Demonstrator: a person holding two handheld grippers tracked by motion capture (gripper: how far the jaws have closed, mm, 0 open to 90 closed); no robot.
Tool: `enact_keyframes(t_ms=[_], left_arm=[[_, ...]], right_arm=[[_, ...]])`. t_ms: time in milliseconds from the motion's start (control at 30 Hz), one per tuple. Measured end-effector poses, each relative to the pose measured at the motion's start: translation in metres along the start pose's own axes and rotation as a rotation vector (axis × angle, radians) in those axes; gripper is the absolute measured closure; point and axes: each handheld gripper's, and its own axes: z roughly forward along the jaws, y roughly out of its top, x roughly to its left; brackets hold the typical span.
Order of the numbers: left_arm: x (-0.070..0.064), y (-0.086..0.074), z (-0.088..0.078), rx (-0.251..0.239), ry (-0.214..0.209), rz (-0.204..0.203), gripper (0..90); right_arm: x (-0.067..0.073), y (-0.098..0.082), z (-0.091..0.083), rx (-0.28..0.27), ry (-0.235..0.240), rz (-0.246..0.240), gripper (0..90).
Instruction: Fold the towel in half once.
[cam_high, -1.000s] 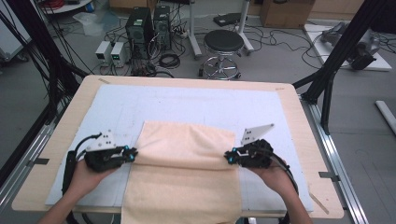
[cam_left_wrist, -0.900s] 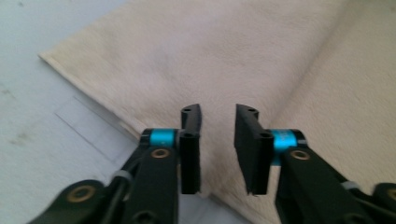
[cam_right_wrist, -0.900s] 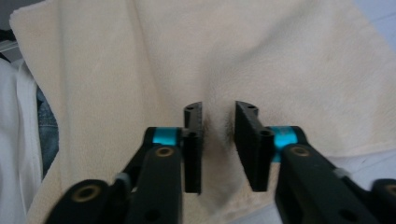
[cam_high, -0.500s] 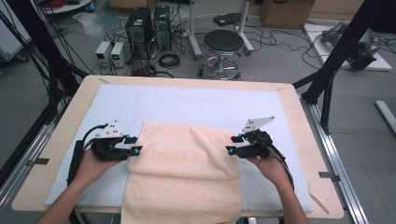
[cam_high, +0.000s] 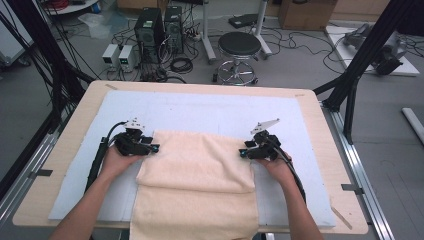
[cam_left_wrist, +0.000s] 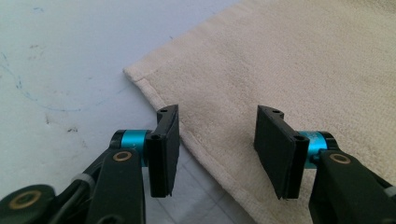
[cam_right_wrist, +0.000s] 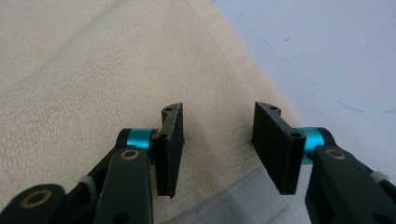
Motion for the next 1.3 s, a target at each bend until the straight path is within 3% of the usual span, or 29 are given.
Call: enact_keyframes(t_ms=[67, 267, 400, 567, 633, 700, 733, 800, 900, 933, 1033, 1067, 1100, 1167, 1300], left_arm=[[-0.002, 0.000, 0.000, 0.005, 0.017, 0.023, 53.1], [-0.004, 0.002, 0.001, 0.005, 0.035, 0.025, 65.7], [-0.006, 0.003, 0.002, 0.012, -0.002, 0.015, 81.6], [0.003, 0.002, -0.003, 0.001, -0.048, -0.053, 84.8], [0.005, 0.003, -0.012, -0.027, -0.055, -0.077, 85.0], [0.004, 0.006, -0.027, -0.072, -0.072, -0.070, 85.0], [0.000, 0.008, -0.036, -0.093, -0.084, -0.066, 85.0], [-0.011, 0.010, -0.057, -0.119, -0.105, -0.020, 85.0], [-0.038, 0.004, -0.094, -0.152, -0.131, 0.063, 85.0], [-0.052, 0.000, -0.110, -0.168, -0.168, 0.087, 85.0], [-0.082, -0.011, -0.143, -0.201, -0.255, 0.153, 82.4], [-0.089, -0.014, -0.150, -0.212, -0.263, 0.164, 73.6], [-0.092, -0.016, -0.154, -0.217, -0.261, 0.174, 67.2], [-0.091, -0.019, -0.153, -0.221, -0.251, 0.175, 66.3], [-0.080, -0.022, -0.131, -0.211, -0.207, 0.158, 63.3]], right_arm=[[0.000, 0.000, 0.000, 0.003, -0.008, -0.006, 57.6], [0.000, 0.002, 0.001, 0.004, -0.003, 0.017, 72.6], [0.000, 0.005, 0.003, 0.013, 0.024, 0.027, 84.2], [-0.006, 0.009, 0.002, 0.037, 0.067, 0.046, 84.9], [-0.006, 0.014, -0.002, 0.018, 0.087, 0.047, 84.9], [-0.003, 0.020, -0.013, -0.023, 0.106, 0.037, 84.9], [0.001, 0.023, -0.020, -0.037, 0.107, 0.015, 84.9], [0.013, 0.027, -0.038, -0.068, 0.120, -0.023, 84.8], [0.043, 0.028, -0.073, -0.109, 0.140, -0.087, 84.8], [0.056, 0.026, -0.086, -0.126, 0.149, -0.110, 84.8], [0.099, 0.018, -0.123, -0.200, 0.239, -0.173, 80.0], [0.109, 0.015, -0.132, -0.220, 0.270, -0.183, 73.9], [0.116, 0.012, -0.138, -0.222, 0.282, -0.184, 72.2], [0.118, 0.008, -0.138, -0.211, 0.273, -0.178, 68.5], [0.100, 0.001, -0.113, -0.169, 0.234, -0.142, 65.2]])
